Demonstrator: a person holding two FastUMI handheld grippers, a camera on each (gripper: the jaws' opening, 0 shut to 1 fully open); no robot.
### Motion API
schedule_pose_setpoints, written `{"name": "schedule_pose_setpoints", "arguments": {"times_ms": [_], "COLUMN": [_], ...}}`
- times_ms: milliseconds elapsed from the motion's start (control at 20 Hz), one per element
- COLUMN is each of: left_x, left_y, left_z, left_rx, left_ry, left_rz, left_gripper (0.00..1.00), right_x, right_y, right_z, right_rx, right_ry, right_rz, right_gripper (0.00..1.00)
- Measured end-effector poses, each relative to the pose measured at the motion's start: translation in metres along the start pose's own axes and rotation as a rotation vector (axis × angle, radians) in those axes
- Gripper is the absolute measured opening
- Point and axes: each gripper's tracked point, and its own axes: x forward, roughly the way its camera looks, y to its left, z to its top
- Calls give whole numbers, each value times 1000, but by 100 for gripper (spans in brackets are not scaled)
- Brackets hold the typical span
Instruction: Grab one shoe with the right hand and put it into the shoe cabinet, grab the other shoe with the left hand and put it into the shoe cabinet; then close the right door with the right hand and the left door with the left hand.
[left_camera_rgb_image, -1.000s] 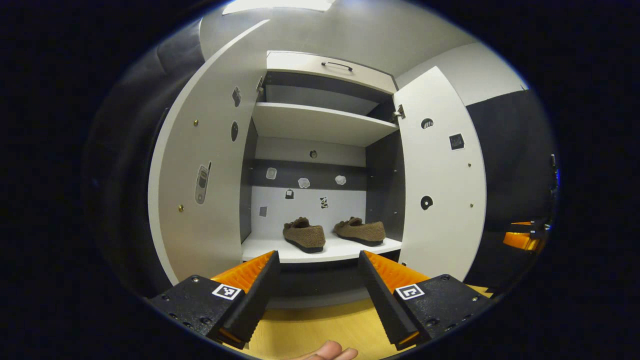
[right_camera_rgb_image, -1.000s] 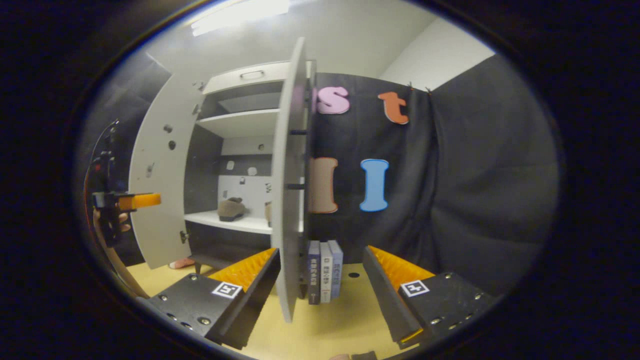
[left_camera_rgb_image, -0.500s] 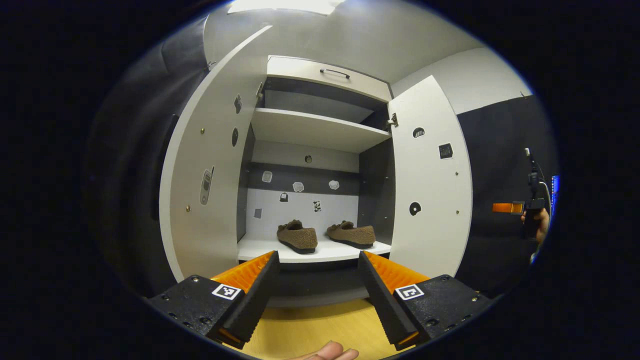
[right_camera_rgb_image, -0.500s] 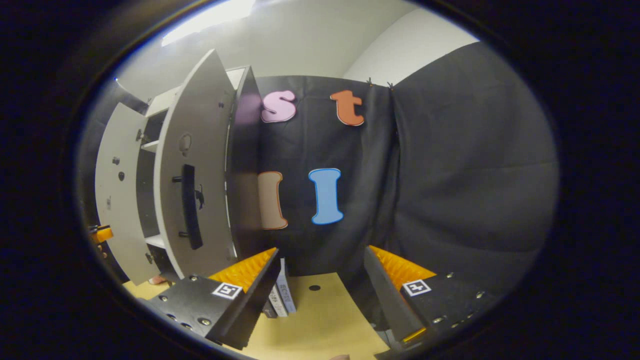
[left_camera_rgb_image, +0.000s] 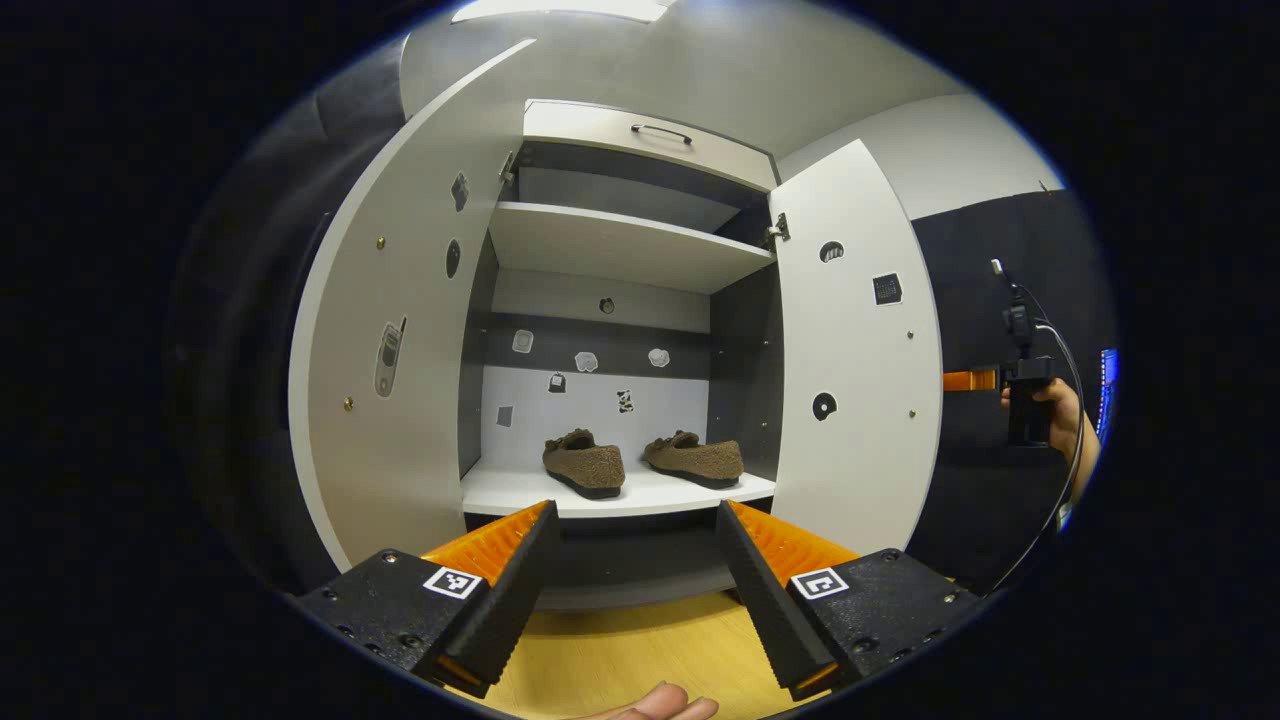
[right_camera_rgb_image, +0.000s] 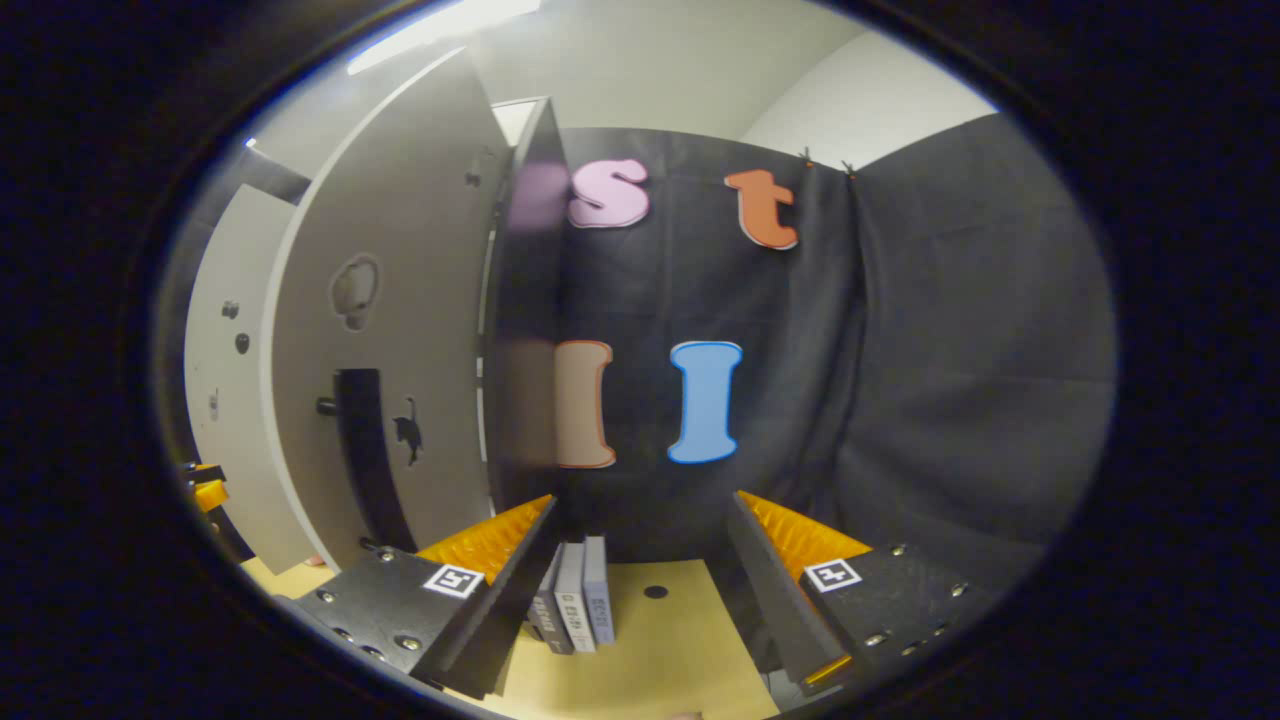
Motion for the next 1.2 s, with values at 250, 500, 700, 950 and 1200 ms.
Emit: {"name": "schedule_pose_setpoints", "arguments": {"times_ms": [250,500,700,950,1200], "left_x": [4,7,8,6,3], "left_y": [6,10,12,13,18], "left_z": [-1,-2,-2,-1,2], "left_rx": [-1,-7,-6,3,10], "left_ry": [7,9,9,9,-2], "left_rz": [15,27,24,21,28], "left_gripper": [96,99,96,96,99], "right_x": [-4,-3,0,5,12], "right_y": [47,91,121,152,185], "right_z": [8,2,3,3,-3], "right_rx": [-43,11,-3,-2,-6], "right_ry": [-23,-1,-25,-37,-38], "right_rz": [42,111,118,129,160], "right_gripper": [87,90,90,90,88]}}
